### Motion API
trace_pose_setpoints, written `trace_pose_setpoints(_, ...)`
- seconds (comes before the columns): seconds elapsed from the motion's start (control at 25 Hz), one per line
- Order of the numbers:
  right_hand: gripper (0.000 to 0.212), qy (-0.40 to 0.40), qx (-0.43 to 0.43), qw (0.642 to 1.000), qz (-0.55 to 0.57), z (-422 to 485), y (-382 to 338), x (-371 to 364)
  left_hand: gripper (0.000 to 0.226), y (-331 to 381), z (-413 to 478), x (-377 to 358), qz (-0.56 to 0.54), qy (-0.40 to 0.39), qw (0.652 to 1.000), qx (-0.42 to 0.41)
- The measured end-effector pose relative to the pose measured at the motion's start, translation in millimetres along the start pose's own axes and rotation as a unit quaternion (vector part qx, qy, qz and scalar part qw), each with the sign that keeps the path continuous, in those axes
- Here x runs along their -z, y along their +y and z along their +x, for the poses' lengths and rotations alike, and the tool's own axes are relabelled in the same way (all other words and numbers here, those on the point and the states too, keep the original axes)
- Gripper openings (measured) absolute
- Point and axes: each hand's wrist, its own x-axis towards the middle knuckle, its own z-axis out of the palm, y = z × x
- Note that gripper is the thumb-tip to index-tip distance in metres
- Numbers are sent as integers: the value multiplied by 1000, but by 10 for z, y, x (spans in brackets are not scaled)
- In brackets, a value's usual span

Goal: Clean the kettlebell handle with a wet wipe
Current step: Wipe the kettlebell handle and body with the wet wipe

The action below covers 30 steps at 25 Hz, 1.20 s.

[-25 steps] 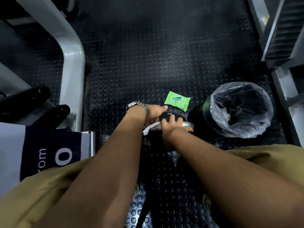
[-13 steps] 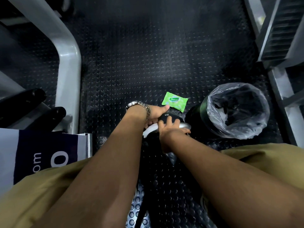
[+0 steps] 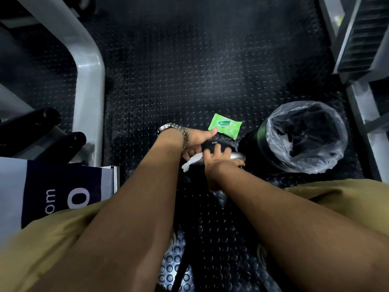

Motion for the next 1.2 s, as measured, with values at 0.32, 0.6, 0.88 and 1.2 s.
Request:
trace_pose_setpoints(0.32,132,10,5,1000,18,-22,14,-10,109,-251,234,-316,-10,93,995,-30)
trace_pose_setpoints(0.6,142,12,1,1000,-9,-7,2,-56,100,-24,11,-203,21,31,999,-7)
trace_pose_setpoints(0.88,145,7,-6,1000,7,-1,0,-30,86,-150,-81,-342,-11,62,998,-12)
trace_pose_setpoints(1.2,139,0,-6,1000,1,18,-17,-18,116,-72,18,-209,-8,22,1000,5)
